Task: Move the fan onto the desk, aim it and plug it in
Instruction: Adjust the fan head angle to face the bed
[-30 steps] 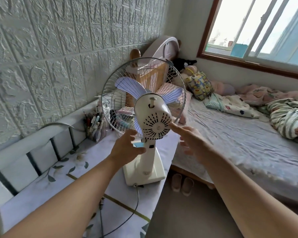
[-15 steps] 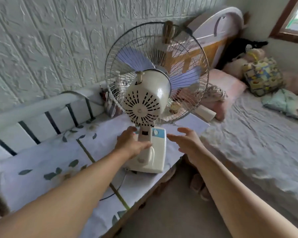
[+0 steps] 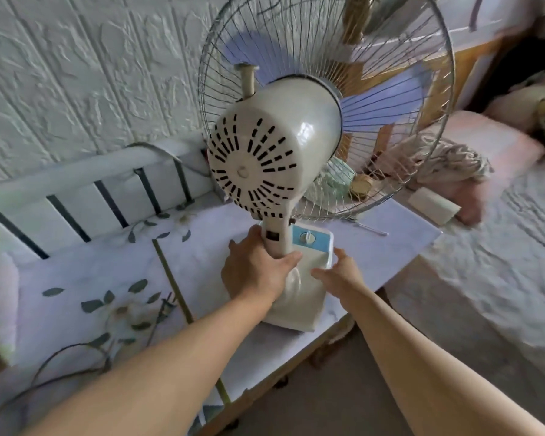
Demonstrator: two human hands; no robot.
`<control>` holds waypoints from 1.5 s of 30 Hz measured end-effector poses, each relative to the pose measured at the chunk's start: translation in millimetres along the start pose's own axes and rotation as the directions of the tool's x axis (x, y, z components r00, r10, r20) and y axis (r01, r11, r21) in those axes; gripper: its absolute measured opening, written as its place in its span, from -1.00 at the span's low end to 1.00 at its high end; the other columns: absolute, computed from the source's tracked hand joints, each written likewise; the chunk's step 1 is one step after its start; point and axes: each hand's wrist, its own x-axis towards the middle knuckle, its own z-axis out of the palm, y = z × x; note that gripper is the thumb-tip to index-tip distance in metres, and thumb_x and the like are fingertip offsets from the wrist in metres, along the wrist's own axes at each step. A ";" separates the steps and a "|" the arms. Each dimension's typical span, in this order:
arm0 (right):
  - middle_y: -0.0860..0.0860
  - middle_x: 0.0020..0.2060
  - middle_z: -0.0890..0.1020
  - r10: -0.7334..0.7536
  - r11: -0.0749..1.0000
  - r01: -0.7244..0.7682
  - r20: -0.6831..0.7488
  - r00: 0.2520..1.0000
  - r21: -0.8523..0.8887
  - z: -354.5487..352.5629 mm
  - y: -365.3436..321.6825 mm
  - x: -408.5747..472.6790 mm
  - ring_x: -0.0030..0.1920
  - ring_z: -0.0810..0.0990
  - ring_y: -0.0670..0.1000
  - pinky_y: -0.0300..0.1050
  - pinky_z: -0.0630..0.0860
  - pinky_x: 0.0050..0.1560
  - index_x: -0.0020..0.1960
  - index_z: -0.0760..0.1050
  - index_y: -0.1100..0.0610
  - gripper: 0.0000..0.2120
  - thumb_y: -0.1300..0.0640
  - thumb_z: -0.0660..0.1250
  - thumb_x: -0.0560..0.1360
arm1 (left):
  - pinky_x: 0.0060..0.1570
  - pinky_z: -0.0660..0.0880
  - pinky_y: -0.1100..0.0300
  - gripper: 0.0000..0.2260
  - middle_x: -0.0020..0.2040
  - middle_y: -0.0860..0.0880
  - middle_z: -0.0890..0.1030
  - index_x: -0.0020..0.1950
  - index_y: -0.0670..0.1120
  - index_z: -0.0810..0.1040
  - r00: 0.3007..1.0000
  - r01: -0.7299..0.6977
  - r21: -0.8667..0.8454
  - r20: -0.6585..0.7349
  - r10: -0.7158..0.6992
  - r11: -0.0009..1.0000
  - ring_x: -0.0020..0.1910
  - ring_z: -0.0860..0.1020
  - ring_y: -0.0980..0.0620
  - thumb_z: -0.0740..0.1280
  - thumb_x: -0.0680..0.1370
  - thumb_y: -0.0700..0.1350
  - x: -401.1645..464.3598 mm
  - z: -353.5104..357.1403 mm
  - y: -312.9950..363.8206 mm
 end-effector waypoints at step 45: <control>0.15 0.06 0.54 0.006 0.999 0.004 -0.274 0.962 0.034 40.0 10.8 11.0 0.08 0.53 0.17 0.04 0.54 -0.02 0.17 0.48 0.23 -0.60 0.07 0.41 0.40 | 0.12 0.51 0.00 -0.43 0.35 -0.14 0.42 0.47 0.07 0.11 0.989 0.124 -0.382 -0.023 -0.143 0.916 0.22 0.48 -0.14 0.29 0.52 -0.04 15.7 4.6 -63.2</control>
